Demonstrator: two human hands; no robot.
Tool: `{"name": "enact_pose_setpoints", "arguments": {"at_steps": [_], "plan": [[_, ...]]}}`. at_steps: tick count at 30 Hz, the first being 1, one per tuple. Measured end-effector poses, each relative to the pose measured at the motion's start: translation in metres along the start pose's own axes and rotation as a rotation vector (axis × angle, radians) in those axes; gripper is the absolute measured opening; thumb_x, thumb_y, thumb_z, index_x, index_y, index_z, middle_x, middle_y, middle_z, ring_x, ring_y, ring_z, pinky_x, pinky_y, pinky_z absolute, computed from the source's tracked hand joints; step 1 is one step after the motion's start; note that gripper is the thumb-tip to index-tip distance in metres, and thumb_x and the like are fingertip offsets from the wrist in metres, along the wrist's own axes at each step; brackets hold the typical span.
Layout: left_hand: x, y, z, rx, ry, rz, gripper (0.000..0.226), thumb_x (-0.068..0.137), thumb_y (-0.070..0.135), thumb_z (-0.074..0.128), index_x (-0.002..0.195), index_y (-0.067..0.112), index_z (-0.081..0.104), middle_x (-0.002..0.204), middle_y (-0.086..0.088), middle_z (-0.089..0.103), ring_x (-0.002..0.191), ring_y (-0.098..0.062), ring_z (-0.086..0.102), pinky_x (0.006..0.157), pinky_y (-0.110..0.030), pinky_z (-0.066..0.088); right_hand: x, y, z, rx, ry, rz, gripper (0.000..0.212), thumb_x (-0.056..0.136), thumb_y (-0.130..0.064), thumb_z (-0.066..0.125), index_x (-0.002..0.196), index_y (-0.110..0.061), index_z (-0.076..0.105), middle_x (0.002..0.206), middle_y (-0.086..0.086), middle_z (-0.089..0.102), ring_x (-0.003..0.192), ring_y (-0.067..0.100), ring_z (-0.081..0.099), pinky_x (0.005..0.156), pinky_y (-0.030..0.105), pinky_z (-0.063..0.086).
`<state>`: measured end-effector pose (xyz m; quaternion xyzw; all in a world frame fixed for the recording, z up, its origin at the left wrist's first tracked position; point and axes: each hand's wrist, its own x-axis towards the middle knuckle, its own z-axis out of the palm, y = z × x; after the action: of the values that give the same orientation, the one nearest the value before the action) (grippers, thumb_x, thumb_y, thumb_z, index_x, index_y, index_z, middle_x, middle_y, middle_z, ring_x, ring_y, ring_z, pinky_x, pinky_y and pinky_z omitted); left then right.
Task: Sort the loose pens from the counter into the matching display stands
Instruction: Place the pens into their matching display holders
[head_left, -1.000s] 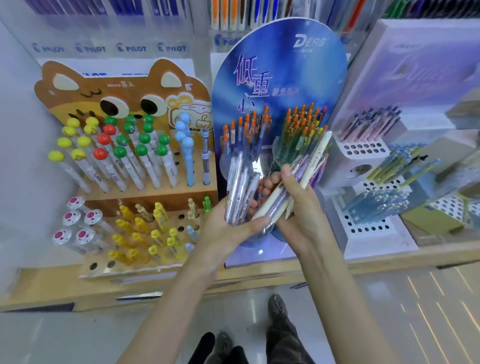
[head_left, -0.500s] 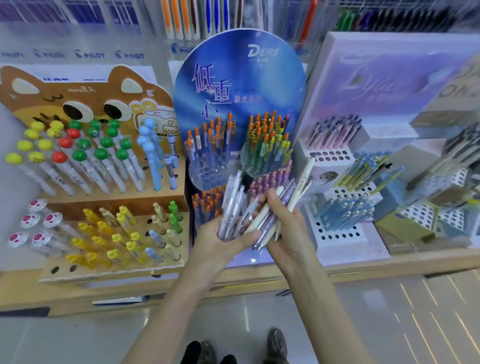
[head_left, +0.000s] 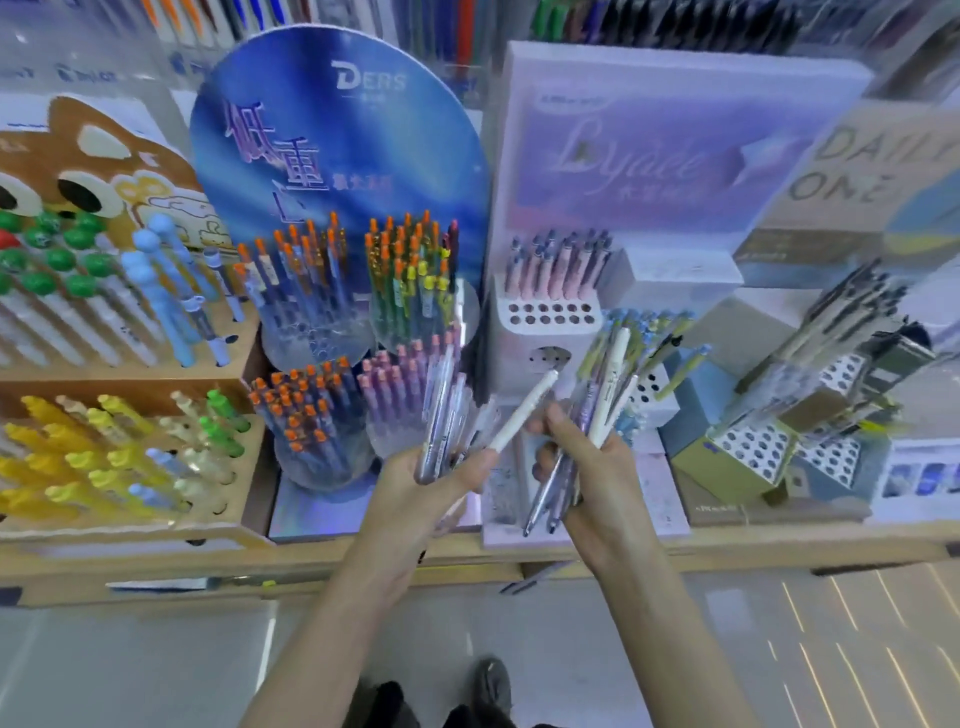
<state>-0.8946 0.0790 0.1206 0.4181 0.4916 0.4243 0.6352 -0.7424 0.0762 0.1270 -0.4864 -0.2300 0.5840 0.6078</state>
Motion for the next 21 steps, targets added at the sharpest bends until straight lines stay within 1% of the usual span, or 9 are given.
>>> {"name": "enact_pose_setpoints", "arguments": {"at_steps": [2,4,7,10,13,14,16,18,21], "plan": [[0.001,-0.003,0.020,-0.024,-0.046,-0.012,0.027,0.063,0.039,0.081,0.064,0.015,0.069,0.056,-0.009,0.051,0.034,-0.009,0.030,0.036,-0.015,0.024,0.002,-0.013,-0.018,0.023,-0.039,-0.022,0.011,0.078,-0.021,0.065,0.077,-0.012,0.059,0.060,-0.002,0.052,0.041,0.010,0.036,0.044,0.022,0.037],[0.004,-0.005,0.038,-0.021,-0.093,-0.027,0.037,0.067,0.043,0.073,0.071,0.007,0.071,0.059,-0.003,0.059,0.034,-0.008,0.032,0.036,-0.015,0.024,0.005,-0.025,-0.031,0.058,-0.068,-0.010,0.015,0.078,-0.022,0.067,0.074,-0.014,0.055,0.057,-0.005,0.041,0.041,0.010,0.030,0.042,0.021,0.034],[0.012,-0.004,0.061,0.024,-0.168,-0.059,0.039,0.069,0.049,0.073,0.069,0.010,0.074,0.064,-0.018,0.053,0.036,-0.009,0.033,0.036,-0.016,0.026,0.009,-0.041,-0.048,0.059,-0.073,-0.009,0.023,0.077,-0.023,0.069,0.084,-0.009,0.052,0.054,-0.006,0.038,0.041,0.010,0.028,0.041,0.022,0.032],[0.023,-0.004,0.078,0.026,-0.263,-0.069,0.046,0.070,0.052,0.074,0.073,0.006,0.073,0.058,-0.015,0.045,0.036,-0.011,0.032,0.037,-0.017,0.027,0.014,-0.052,-0.062,0.112,-0.038,-0.023,0.032,0.075,-0.023,0.070,0.096,-0.005,0.054,0.054,-0.004,0.043,0.039,0.009,0.031,0.039,0.021,0.032],[0.036,-0.002,0.093,0.095,-0.290,-0.048,0.033,0.075,0.046,0.068,0.068,0.014,0.074,0.049,-0.003,0.048,0.037,-0.010,0.032,0.039,-0.016,0.028,0.017,-0.060,-0.079,0.119,0.034,-0.063,0.025,0.075,-0.022,0.071,0.084,-0.004,0.057,0.058,0.002,0.051,0.038,0.010,0.033,0.039,0.022,0.033],[0.041,-0.002,0.098,0.135,-0.292,-0.028,0.030,0.076,0.044,0.067,0.062,0.018,0.072,0.047,0.005,0.051,0.037,-0.008,0.032,0.040,-0.015,0.029,0.017,-0.063,-0.084,0.088,0.068,-0.079,0.024,0.075,-0.023,0.071,0.080,-0.004,0.057,0.058,0.003,0.050,0.038,0.011,0.032,0.039,0.022,0.033],[0.049,-0.002,0.111,0.200,-0.296,-0.010,0.029,0.073,0.045,0.072,0.055,0.023,0.068,0.048,0.008,0.055,0.039,-0.007,0.034,0.042,-0.013,0.029,0.017,-0.069,-0.096,0.025,0.137,-0.108,0.023,0.075,-0.024,0.073,0.074,-0.007,0.057,0.058,0.005,0.045,0.040,0.013,0.030,0.040,0.023,0.033],[0.058,-0.003,0.124,0.199,-0.300,-0.020,0.021,0.064,0.045,0.081,0.058,0.028,0.070,0.049,0.009,0.056,0.039,-0.002,0.038,0.042,-0.010,0.031,0.016,-0.075,-0.108,0.022,0.211,-0.134,0.020,0.075,-0.024,0.074,0.069,-0.013,0.058,0.058,0.006,0.037,0.041,0.014,0.028,0.040,0.023,0.032],[0.068,-0.004,0.147,0.224,-0.384,-0.012,0.011,0.059,0.041,0.076,0.065,0.033,0.071,0.052,0.014,0.054,0.045,0.002,0.044,0.045,-0.008,0.034,0.015,-0.084,-0.125,0.043,0.325,-0.190,0.026,0.076,-0.025,0.075,0.068,-0.015,0.052,0.054,0.002,0.033,0.041,0.014,0.027,0.040,0.024,0.031]]}}
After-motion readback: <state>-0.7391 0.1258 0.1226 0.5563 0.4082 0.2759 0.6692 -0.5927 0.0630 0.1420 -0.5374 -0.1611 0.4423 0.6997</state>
